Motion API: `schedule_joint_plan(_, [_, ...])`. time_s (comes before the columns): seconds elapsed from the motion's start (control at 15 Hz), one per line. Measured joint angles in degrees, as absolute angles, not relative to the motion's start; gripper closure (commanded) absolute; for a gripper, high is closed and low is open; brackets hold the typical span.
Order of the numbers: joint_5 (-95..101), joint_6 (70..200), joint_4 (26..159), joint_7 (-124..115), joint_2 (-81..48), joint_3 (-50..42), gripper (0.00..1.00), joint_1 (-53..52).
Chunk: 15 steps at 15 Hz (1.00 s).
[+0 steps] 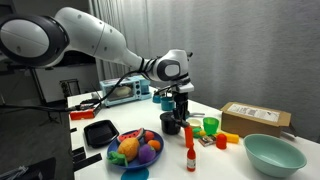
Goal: Remove the black lid from the black pot
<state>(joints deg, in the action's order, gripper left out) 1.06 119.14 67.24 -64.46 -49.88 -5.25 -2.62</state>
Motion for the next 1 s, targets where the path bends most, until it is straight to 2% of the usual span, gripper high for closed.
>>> schedule_joint_plan(0.13, [1.1,119.2,66.5,-64.4,-50.1,-5.2,0.92,-2.6])
schedule_joint_plan(0.2, [1.0,119.3,66.0,-64.4,-50.2,-5.1,0.93,-2.6])
schedule_joint_plan(1.0, [-4.2,112.1,60.1,-59.3,-50.0,-1.8,0.93,-2.6])
